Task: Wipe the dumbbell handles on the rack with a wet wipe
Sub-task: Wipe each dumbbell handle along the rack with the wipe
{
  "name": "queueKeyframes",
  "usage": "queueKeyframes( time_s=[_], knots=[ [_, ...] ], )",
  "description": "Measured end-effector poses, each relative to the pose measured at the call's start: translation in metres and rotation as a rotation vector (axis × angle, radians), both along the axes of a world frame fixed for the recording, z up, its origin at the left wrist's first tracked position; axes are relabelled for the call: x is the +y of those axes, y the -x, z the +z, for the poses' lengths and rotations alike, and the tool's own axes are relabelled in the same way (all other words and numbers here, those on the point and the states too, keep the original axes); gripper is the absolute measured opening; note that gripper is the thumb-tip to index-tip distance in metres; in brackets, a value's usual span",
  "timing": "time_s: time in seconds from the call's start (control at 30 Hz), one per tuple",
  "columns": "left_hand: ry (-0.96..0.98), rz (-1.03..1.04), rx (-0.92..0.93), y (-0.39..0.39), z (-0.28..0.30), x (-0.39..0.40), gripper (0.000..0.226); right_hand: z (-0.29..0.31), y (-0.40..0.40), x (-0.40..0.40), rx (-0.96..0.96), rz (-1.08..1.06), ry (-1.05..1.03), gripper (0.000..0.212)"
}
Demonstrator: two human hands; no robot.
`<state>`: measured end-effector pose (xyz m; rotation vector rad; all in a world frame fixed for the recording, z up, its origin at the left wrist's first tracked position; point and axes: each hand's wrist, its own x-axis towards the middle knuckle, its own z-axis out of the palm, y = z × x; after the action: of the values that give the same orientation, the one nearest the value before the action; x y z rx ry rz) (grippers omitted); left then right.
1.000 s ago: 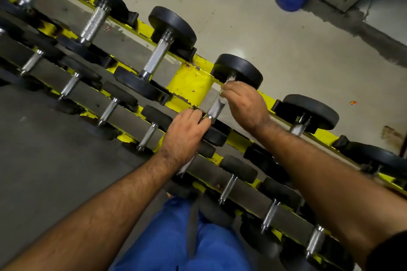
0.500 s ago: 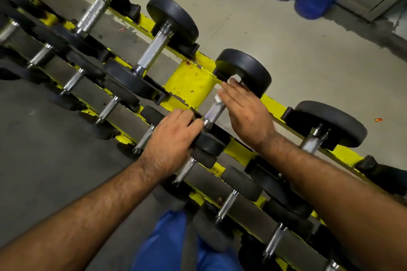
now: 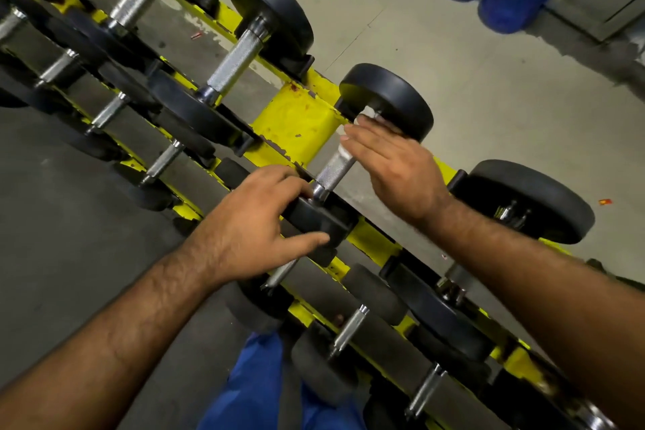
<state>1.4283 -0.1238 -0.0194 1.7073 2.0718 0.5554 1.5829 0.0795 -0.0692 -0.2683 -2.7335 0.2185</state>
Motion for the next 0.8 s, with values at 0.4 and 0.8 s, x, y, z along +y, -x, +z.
queueKeyframes(
  time_s=[0.4, 0.8],
  knots=[
    [-0.078, 0.08, -0.104, 0.0, -0.007, 0.001, 0.052, -0.012, -0.007, -0.049, -0.048, 0.079, 0.074, 0.04],
    [-0.08, 0.102, -0.109, -0.003, -0.008, 0.0, 0.049, -0.002, -0.003, -0.019, -0.04, 0.184, 0.005, 0.037]
  ],
)
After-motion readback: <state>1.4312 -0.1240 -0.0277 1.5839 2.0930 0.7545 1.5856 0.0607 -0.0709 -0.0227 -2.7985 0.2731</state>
